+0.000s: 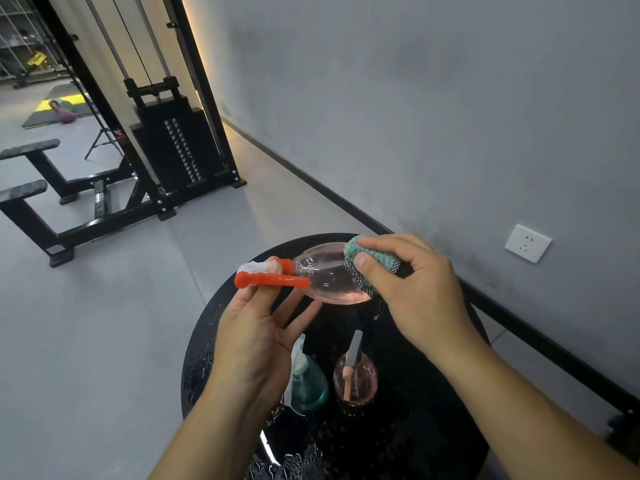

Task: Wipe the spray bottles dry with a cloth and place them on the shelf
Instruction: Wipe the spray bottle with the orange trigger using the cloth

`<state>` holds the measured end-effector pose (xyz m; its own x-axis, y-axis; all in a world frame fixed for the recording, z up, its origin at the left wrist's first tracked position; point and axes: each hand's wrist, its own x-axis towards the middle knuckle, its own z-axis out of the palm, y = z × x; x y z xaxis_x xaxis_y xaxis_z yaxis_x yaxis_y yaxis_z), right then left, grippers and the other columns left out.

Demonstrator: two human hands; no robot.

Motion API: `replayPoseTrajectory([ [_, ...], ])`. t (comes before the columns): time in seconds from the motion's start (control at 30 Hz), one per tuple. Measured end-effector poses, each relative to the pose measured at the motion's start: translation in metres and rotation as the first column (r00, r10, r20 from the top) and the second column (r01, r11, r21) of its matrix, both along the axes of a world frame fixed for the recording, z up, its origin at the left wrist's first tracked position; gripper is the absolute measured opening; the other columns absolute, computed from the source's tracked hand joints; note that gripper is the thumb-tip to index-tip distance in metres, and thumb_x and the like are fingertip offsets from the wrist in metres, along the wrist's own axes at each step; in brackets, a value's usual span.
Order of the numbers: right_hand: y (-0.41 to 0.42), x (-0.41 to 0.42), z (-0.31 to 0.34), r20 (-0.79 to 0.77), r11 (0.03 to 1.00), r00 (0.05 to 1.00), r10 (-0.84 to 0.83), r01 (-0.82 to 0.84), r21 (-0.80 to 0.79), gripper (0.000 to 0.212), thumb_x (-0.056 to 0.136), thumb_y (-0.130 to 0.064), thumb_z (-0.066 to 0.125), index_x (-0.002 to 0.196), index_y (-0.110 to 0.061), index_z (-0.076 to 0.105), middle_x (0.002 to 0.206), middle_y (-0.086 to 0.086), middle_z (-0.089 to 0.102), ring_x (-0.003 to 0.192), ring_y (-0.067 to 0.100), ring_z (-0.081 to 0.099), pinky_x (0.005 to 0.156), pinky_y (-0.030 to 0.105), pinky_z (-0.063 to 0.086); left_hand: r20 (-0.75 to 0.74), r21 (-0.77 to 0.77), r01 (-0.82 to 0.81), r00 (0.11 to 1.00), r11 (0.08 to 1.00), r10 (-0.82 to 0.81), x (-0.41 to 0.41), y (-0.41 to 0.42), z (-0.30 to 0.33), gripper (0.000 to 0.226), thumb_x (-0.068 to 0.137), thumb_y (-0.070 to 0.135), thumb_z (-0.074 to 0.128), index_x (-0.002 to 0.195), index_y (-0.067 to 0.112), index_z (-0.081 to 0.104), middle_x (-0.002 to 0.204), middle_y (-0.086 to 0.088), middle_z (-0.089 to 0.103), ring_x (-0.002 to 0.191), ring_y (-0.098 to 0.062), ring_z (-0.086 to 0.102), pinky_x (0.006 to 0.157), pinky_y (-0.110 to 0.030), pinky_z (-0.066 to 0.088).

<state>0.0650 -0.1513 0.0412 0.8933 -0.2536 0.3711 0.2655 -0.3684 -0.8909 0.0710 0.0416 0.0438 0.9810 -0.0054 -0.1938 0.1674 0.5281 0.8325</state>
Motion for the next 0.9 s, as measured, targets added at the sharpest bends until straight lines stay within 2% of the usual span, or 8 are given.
replayPoseTrajectory([
  [0.13, 0.0, -0.002, 0.001, 0.011, 0.997, 1.0, -0.008, 0.007, 0.072, 0.02, 0.09, -0.028, 0.077, 0.108, -0.036, 0.079, 0.113, -0.019, 0.069, 0.11, 0.001, 0.064, 0.089, 0.031, 0.06, 0.017, -0.003, 0.017, 1.0, 1.0, -0.017, 0.0, -0.001, -0.002, 0.02, 0.106, 0.022, 0.063, 0.121, 0.01, 0.069, 0.127, -0.013, 0.077, 0.119, -0.034, 0.075, 0.099, -0.053, 0.062],
  [0.23, 0.001, -0.002, 0.001, 0.035, 0.997, 0.999, -0.015, 0.012, 0.081, 0.02, 0.09, -0.027, 0.077, 0.108, -0.035, 0.079, 0.114, -0.017, 0.069, 0.112, 0.004, 0.065, 0.089, 0.032, 0.06, 0.064, 0.016, 0.041, 0.997, 0.999, -0.042, 0.0, -0.001, -0.007, 0.033, 0.101, 0.0, 0.064, 0.134, 0.002, 0.063, 0.132, -0.015, 0.074, 0.125, -0.033, 0.072, 0.102, -0.05, 0.06],
  [0.3, 0.0, -0.002, 0.001, 0.04, 0.996, 0.999, -0.019, 0.015, 0.093, 0.02, 0.089, -0.027, 0.078, 0.108, -0.034, 0.079, 0.114, -0.017, 0.068, 0.113, 0.004, 0.064, 0.09, 0.033, 0.06, 0.086, 0.006, 0.07, 0.994, 0.998, -0.07, -0.001, -0.001, -0.006, 0.04, 0.092, -0.008, 0.068, 0.132, -0.003, 0.06, 0.135, -0.019, 0.071, 0.127, -0.036, 0.07, 0.105, -0.051, 0.058],
  [0.37, -0.002, 0.0, 0.0, 0.039, 0.995, 0.999, -0.028, 0.024, 0.099, 0.02, 0.09, -0.027, 0.078, 0.108, -0.034, 0.079, 0.113, -0.017, 0.069, 0.113, 0.004, 0.064, 0.093, 0.033, 0.059, 0.105, -0.013, 0.082, 0.991, 0.997, -0.081, -0.003, -0.002, -0.003, 0.036, 0.086, 0.003, 0.069, 0.121, -0.001, 0.06, 0.133, -0.021, 0.07, 0.129, -0.037, 0.068, 0.107, -0.052, 0.057],
  [0.43, -0.003, 0.0, -0.001, 0.034, 0.995, 0.999, -0.026, 0.023, 0.096, 0.019, 0.089, -0.026, 0.079, 0.107, -0.033, 0.08, 0.114, -0.017, 0.069, 0.113, 0.004, 0.065, 0.094, 0.033, 0.059, 0.083, -0.031, 0.055, 0.995, 0.998, -0.052, -0.004, -0.005, 0.003, 0.034, 0.09, 0.024, 0.074, 0.117, 0.006, 0.063, 0.132, -0.02, 0.072, 0.127, -0.035, 0.07, 0.104, -0.051, 0.059],
  [0.53, -0.001, -0.001, -0.003, 0.031, 0.994, 0.999, -0.019, 0.015, 0.108, 0.019, 0.089, -0.025, 0.079, 0.107, -0.033, 0.08, 0.114, -0.016, 0.069, 0.113, 0.004, 0.065, 0.092, 0.034, 0.06, 0.046, 0.053, 0.012, 0.999, 0.999, -0.015, -0.008, -0.009, 0.01, 0.051, 0.094, 0.045, 0.072, 0.126, 0.006, 0.067, 0.128, -0.012, 0.077, 0.123, -0.027, 0.073, 0.102, -0.048, 0.06],
  [0.7, 0.0, 0.0, -0.001, 0.052, 0.988, 0.998, -0.034, 0.026, 0.151, 0.019, 0.088, -0.025, 0.078, 0.106, -0.033, 0.079, 0.113, -0.014, 0.07, 0.112, 0.005, 0.066, 0.091, 0.036, 0.06, 0.008, 0.081, -0.004, 1.0, 0.997, 0.003, -0.009, -0.008, 0.015, 0.045, 0.093, 0.044, 0.07, 0.126, 0.013, 0.072, 0.122, -0.008, 0.08, 0.119, -0.027, 0.075, 0.102, -0.05, 0.058],
  [0.9, -0.002, -0.001, 0.0, 0.084, 0.991, 0.995, -0.054, 0.044, 0.126, 0.02, 0.089, -0.025, 0.078, 0.108, -0.03, 0.079, 0.114, -0.013, 0.068, 0.112, 0.006, 0.066, 0.087, 0.032, 0.061, -0.052, 0.013, -0.028, 0.998, 1.0, 0.029, -0.012, -0.011, 0.014, 0.023, 0.106, 0.021, 0.057, 0.115, 0.002, 0.065, 0.122, -0.018, 0.078, 0.112, -0.037, 0.077, 0.098, -0.05, 0.058],
])
